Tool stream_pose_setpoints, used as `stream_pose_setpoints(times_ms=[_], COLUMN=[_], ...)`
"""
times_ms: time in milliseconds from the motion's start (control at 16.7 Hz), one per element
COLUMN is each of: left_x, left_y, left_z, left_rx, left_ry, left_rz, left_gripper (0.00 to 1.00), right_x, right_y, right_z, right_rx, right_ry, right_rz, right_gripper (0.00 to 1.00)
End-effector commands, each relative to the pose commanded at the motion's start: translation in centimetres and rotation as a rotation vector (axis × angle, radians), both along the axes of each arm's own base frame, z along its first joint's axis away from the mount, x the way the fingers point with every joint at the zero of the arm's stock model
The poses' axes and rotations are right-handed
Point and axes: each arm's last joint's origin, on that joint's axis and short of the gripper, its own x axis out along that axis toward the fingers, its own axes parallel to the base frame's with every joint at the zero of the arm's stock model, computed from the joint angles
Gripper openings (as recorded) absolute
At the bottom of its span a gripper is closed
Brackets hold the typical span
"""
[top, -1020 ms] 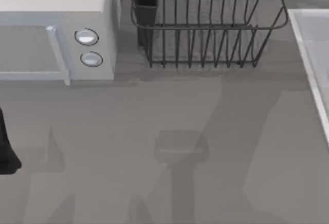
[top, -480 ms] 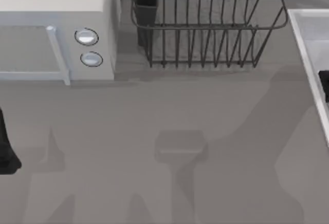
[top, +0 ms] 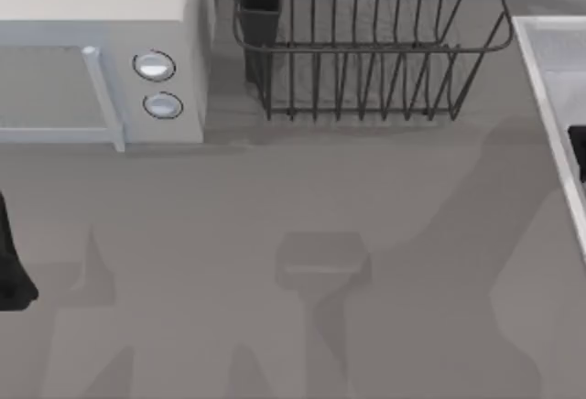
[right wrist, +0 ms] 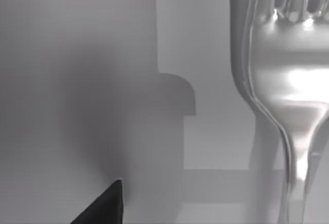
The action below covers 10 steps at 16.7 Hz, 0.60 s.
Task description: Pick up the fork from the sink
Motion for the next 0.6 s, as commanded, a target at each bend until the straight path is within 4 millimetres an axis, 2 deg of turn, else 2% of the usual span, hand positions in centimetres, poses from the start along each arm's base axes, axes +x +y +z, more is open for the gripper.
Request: stream_pose_setpoints(times_ms=[540, 600], left_x=[0.0, 0.0], left_y=[0.0, 0.0], left_z=[0.0, 0.0], left_rx=[0.0, 0.0], left_ry=[0.0, 0.0], left_rz=[0.0, 0.0], left_gripper=[1.0, 1.0], right_x=[0.0, 0.0], right_y=[0.0, 0.0], right_z=[0.0, 0.0], right_rx=[0.0, 0.0], right_ry=[0.0, 0.0], right_rz=[0.0, 0.0], right_gripper=[0.02, 0.0])
